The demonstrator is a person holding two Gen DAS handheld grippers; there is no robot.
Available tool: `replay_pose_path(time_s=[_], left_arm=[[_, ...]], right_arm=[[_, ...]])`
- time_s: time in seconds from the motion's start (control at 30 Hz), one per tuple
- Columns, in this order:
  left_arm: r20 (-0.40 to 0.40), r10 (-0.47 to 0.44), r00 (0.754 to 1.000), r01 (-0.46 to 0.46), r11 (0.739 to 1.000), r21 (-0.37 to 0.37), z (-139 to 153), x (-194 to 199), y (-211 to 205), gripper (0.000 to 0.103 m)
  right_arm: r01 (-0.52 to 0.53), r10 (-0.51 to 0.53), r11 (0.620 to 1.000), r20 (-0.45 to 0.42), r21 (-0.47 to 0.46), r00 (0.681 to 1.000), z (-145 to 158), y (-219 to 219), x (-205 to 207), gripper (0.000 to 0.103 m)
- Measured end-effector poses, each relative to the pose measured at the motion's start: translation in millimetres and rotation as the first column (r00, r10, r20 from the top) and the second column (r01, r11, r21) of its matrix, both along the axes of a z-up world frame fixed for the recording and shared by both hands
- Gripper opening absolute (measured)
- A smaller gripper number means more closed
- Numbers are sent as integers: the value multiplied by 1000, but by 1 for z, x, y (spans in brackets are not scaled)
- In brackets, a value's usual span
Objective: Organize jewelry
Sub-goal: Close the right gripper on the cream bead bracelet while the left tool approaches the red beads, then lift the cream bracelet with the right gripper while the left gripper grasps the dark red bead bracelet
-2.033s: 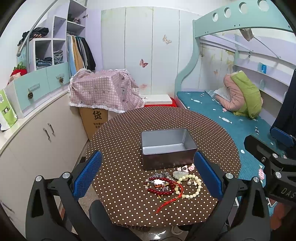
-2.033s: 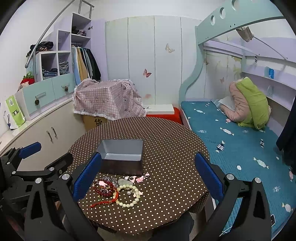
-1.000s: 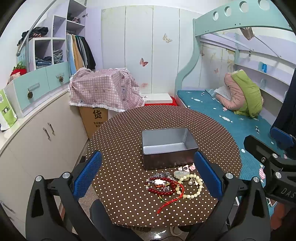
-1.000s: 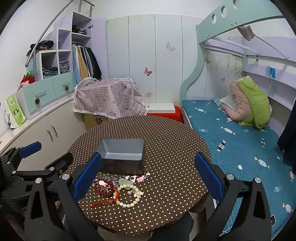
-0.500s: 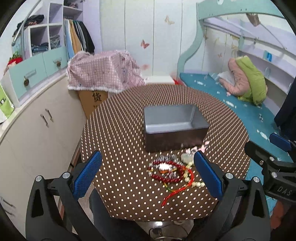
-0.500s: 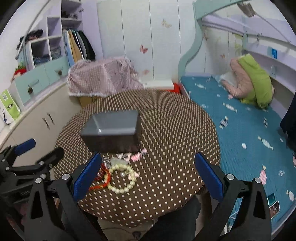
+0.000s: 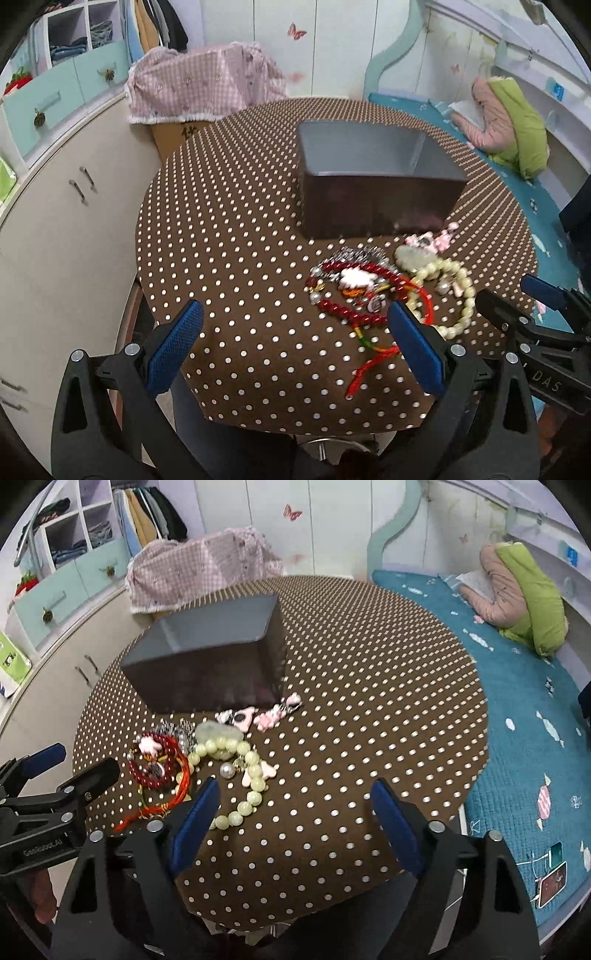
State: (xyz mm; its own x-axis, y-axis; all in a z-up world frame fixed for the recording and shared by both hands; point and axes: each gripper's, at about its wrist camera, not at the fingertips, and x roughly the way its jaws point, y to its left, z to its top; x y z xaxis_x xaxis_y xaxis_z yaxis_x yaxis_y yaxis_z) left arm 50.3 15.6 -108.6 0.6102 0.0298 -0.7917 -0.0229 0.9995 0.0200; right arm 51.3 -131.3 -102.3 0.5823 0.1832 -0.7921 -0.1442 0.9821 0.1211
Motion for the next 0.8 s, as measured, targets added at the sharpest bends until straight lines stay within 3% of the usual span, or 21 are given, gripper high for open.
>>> replay_pose_path(time_s=[0.13, 0.47, 0.63, 0.8], left_arm=[[-27, 6, 1000, -6, 1000, -1, -8, 4, 3, 99], [-82, -3, 997, 0, 999, -32, -19, 13, 7, 99], [-113, -21, 993, 13, 997, -72, -26, 16, 9, 99], [-120, -19, 993, 9, 996, -88, -29, 13, 12, 99]], right_arm=[[-21, 21, 1000, -11, -15, 1000, -8, 8, 5, 62], [-33, 36, 993, 27, -109, 999, -17, 18, 8, 44], [-39, 44, 993, 47, -112, 998, -17, 20, 9, 20], [-49, 52, 996, 40, -70, 998, -16, 13, 12, 10]])
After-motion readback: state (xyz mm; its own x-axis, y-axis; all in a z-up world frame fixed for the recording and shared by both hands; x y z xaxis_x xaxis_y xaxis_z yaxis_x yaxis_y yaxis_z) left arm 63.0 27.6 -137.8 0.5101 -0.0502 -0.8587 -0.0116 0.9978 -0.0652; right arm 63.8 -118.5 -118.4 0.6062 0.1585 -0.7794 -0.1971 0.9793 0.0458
